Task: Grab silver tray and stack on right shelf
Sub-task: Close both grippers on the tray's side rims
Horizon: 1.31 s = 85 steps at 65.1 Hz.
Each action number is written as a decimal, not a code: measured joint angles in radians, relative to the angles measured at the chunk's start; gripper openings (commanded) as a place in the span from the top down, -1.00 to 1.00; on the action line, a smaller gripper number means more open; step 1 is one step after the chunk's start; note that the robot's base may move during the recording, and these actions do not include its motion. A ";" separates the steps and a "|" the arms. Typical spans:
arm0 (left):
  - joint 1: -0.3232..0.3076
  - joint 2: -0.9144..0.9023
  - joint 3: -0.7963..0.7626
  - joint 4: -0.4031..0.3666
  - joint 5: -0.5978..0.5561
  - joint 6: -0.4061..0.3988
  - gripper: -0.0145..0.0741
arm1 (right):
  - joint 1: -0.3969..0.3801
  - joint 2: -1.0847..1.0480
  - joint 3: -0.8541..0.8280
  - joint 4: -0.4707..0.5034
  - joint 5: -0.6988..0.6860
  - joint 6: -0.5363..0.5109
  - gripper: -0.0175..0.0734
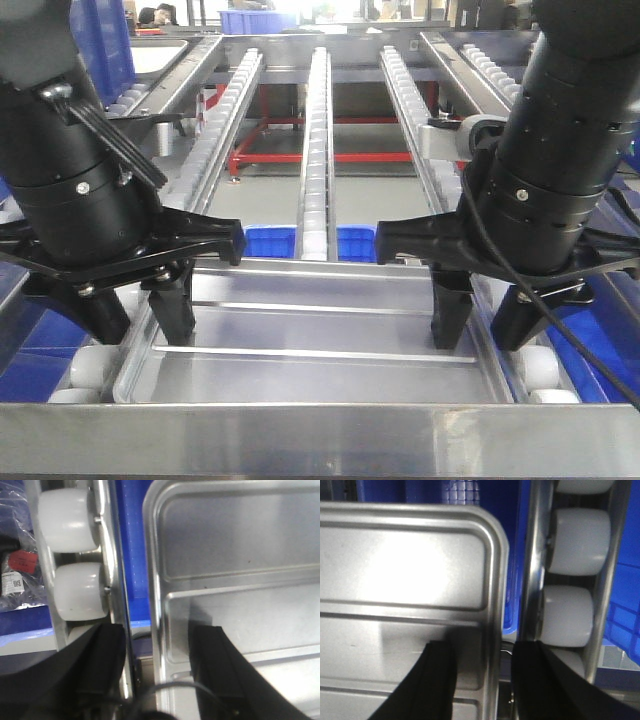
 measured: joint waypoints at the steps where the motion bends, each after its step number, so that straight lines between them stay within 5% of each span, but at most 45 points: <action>1: 0.000 0.000 0.000 0.000 0.000 0.000 0.20 | 0.000 0.000 0.000 0.000 0.000 0.000 -0.25; 26: 0.000 0.010 -0.005 -0.013 -0.008 0.000 0.48 | 0.000 0.000 0.000 0.002 0.000 0.000 -0.23; 42: 0.000 0.010 -0.006 -0.019 0.005 -0.006 0.91 | 0.000 -0.002 -0.002 0.010 0.008 0.002 0.32; 49: 0.000 0.010 -0.006 -0.019 0.007 -0.017 0.90 | 0.000 -0.004 -0.002 0.007 0.019 0.002 0.51; 85: 0.010 0.010 -0.025 -0.032 0.033 -0.020 0.90 | 0.000 -0.002 -0.039 0.009 0.072 0.004 0.50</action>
